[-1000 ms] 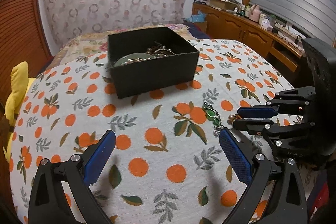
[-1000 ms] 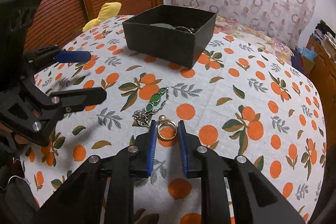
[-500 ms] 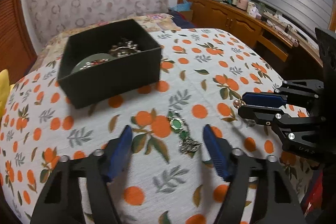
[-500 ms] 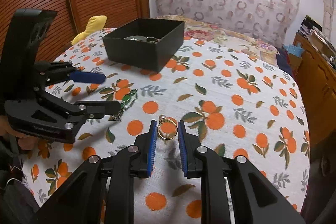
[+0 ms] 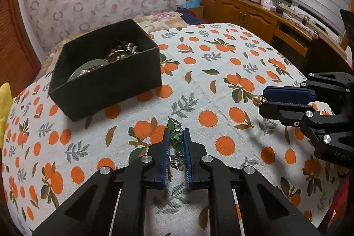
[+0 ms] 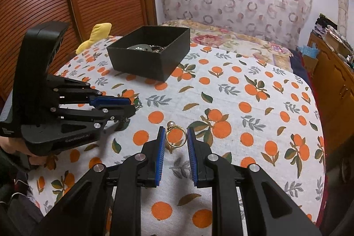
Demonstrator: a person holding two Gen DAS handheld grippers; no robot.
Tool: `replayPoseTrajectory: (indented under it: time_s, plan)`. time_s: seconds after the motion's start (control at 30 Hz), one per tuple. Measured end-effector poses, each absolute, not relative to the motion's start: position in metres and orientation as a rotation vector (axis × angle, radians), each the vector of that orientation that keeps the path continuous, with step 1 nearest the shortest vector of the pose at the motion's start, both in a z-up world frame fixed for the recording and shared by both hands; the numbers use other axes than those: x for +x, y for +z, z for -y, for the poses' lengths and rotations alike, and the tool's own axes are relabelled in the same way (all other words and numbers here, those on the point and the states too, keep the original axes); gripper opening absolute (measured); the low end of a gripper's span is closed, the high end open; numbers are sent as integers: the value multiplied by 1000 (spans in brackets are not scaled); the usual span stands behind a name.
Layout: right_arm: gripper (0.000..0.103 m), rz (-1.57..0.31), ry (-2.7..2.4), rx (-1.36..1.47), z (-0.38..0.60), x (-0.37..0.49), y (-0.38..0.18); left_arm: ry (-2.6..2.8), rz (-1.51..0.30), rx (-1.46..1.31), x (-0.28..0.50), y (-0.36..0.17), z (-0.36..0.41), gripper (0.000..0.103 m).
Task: Organize jewelry
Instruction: 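Carry the pendant and ring into the black box and open both tools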
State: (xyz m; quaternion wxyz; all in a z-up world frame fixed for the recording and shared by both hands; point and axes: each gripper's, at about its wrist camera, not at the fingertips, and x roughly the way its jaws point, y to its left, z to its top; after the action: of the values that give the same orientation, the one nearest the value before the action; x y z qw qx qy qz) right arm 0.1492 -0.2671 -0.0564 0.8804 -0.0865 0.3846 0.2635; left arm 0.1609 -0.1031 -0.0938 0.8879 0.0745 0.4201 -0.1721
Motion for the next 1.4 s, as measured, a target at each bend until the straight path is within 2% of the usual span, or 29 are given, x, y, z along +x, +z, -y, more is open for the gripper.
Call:
replayPoseTrajectory:
  time_s: [0.7,1.4]
  plan:
    - [22,-693,615,-173,229,180,-5,-283,-688,60,173,-10,47,11]
    - [23,-699,659,-146,174,258,-5,-194,-704,-5,231,-23,9,11]
